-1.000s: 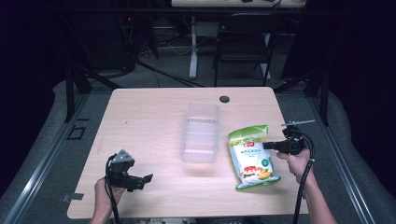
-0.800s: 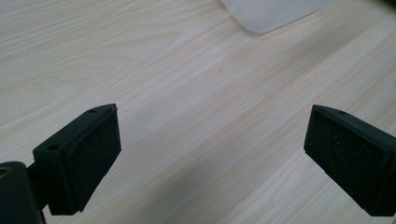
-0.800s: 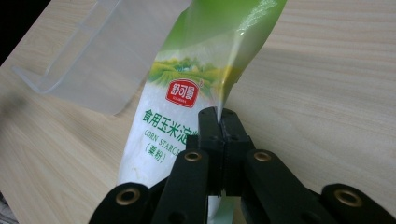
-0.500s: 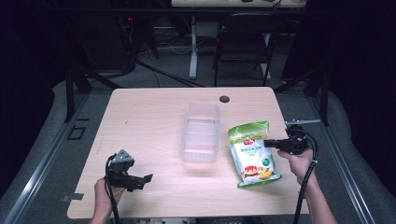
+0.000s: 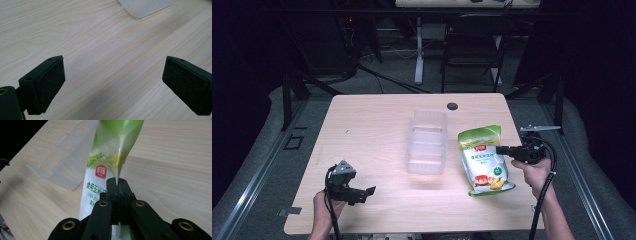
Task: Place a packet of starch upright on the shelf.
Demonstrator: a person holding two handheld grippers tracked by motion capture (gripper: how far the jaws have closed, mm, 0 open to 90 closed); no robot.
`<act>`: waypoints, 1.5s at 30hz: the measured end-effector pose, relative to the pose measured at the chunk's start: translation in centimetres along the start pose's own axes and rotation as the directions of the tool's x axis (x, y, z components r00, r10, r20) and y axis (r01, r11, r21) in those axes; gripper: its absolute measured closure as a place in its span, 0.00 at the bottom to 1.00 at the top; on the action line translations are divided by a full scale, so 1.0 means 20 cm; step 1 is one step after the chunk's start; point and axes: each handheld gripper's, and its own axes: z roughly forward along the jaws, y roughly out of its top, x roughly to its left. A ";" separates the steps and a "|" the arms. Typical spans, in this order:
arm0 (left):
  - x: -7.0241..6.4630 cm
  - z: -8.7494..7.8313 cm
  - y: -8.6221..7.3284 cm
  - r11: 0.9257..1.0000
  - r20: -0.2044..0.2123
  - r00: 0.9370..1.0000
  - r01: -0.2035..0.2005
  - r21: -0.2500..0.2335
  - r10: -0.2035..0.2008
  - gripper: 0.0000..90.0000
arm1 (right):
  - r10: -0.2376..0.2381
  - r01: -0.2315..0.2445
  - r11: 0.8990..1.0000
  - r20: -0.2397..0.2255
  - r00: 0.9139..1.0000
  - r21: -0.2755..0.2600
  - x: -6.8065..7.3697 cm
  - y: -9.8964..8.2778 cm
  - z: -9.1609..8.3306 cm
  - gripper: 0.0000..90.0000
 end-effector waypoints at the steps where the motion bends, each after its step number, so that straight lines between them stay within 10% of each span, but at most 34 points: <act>1: 0.00 0.00 0.00 1.000 -0.005 1.000 -0.003 -0.001 0.003 0.05 | -0.001 0.001 1.000 0.004 1.000 -0.004 0.01 0.00 0.00 1.00; 45: 0.00 0.00 0.00 1.000 -0.019 1.000 -0.006 -0.004 0.006 0.06 | -0.125 0.126 0.990 0.028 0.992 -0.061 0.19 0.11 -0.07 1.00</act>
